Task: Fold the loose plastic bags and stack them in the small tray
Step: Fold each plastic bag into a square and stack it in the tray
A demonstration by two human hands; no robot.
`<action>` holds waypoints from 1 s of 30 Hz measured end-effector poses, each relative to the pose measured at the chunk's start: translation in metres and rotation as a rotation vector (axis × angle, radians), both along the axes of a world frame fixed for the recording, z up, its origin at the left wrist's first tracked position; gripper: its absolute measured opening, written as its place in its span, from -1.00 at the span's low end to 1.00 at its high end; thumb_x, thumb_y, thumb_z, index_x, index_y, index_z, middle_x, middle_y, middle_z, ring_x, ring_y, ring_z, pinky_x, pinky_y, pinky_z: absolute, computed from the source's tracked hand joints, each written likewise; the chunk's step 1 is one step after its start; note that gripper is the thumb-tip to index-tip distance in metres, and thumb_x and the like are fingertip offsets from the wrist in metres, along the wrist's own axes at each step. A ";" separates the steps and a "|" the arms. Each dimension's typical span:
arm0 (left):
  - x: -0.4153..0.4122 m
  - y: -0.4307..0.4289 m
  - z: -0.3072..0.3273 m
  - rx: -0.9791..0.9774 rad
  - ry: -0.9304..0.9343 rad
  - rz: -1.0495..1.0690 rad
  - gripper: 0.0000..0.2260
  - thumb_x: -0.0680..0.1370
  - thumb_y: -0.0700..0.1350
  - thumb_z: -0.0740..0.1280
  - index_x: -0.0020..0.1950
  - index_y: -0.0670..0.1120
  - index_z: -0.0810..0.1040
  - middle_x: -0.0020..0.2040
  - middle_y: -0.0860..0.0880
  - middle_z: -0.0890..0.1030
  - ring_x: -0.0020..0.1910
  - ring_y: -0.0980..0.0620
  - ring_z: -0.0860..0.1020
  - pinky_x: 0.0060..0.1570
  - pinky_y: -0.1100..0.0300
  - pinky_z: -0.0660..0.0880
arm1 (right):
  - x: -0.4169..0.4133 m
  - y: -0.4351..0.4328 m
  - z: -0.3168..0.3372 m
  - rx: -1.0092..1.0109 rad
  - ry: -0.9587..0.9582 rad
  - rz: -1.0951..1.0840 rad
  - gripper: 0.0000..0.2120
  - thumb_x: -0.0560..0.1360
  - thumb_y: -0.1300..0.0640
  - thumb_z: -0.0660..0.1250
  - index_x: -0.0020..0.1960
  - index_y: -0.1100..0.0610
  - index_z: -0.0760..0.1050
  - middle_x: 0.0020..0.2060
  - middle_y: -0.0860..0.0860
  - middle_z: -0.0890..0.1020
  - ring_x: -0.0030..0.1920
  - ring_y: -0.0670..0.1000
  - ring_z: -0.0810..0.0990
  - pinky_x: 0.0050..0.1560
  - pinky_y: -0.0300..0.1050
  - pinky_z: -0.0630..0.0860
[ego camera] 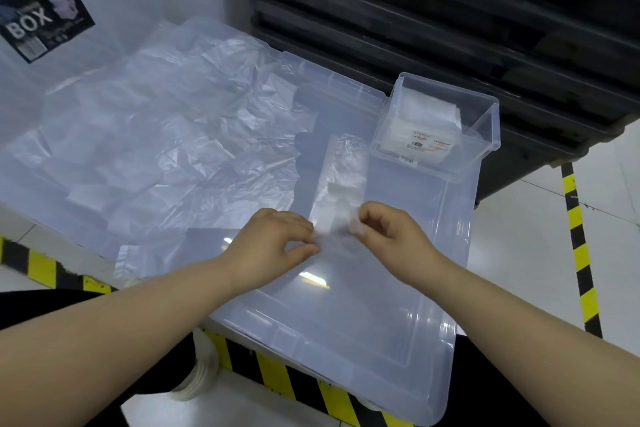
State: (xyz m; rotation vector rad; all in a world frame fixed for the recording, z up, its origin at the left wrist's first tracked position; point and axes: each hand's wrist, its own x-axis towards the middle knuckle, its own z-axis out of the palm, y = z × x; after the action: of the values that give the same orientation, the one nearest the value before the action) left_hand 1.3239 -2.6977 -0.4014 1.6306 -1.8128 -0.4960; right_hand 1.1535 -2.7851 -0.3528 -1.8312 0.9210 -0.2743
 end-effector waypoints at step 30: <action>-0.021 0.003 0.001 -0.167 -0.614 -0.154 -0.67 0.45 -0.05 0.15 -0.05 -0.11 0.68 -0.04 -0.04 0.67 -0.05 0.00 0.64 0.12 0.13 0.31 | 0.024 -0.024 -0.009 0.168 0.204 -0.237 -0.81 0.48 0.26 0.31 0.02 0.38 0.48 -0.28 0.17 0.52 -0.36 0.02 0.48 -0.61 -0.33 0.31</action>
State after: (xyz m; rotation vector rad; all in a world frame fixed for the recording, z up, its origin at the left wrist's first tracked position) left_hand 1.3033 -2.6945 -0.4007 1.6431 -2.3577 0.1185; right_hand 1.1771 -2.8087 -0.3617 -1.6168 1.2688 -0.1519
